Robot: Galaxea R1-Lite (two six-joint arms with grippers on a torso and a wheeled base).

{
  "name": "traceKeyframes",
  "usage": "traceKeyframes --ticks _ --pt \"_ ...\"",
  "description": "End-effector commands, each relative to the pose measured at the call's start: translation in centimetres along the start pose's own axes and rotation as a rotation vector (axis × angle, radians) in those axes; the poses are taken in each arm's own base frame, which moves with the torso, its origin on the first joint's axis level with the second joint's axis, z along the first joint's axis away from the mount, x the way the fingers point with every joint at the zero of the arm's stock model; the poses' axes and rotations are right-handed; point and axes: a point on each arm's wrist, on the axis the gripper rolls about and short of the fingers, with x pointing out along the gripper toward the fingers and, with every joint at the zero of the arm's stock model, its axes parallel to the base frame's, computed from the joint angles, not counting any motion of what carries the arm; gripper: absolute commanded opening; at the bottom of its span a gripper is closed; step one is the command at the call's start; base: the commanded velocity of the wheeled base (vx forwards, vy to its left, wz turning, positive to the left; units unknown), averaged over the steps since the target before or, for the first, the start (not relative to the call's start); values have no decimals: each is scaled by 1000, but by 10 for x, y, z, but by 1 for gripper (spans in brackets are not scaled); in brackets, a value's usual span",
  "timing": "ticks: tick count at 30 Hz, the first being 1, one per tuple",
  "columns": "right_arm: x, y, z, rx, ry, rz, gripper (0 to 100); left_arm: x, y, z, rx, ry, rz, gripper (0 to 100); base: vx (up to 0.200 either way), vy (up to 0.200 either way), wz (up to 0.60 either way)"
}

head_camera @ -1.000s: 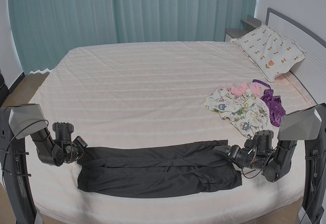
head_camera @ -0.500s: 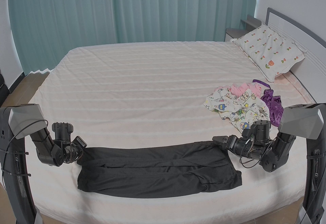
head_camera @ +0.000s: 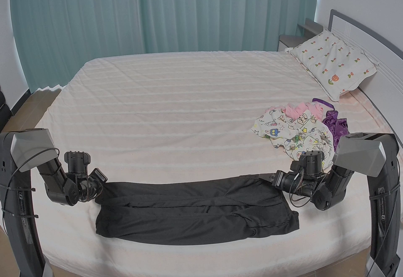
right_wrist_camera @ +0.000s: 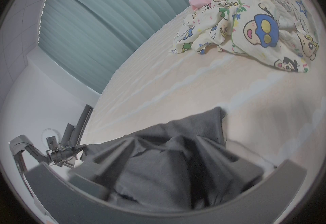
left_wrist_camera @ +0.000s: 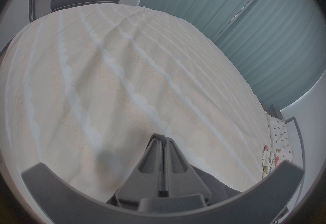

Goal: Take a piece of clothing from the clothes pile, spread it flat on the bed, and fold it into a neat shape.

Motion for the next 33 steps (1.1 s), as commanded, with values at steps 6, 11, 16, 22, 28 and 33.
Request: traceKeyframes --ticks 6,11,16,22,28,33 --pt "6 0 8 -14 -45 -19 0 1 1 -1 1 2 3 0 0 0 0" --pt "4 5 17 -22 -73 -4 0 0 1 -1 1 2 3 0 0 0 0" --pt "6 12 27 -39 -105 23 0 1 1 -1 1 1 2 0 0 0 0" --pt "13 13 28 -63 -88 37 0 1 1 -1 1 1 2 0 0 0 0" --pt "16 11 28 -67 -69 24 100 0 1 -1 1 2 3 0 0 0 0" --pt "8 9 34 -56 -88 18 100 1 1 -1 1 2 3 0 0 0 0"
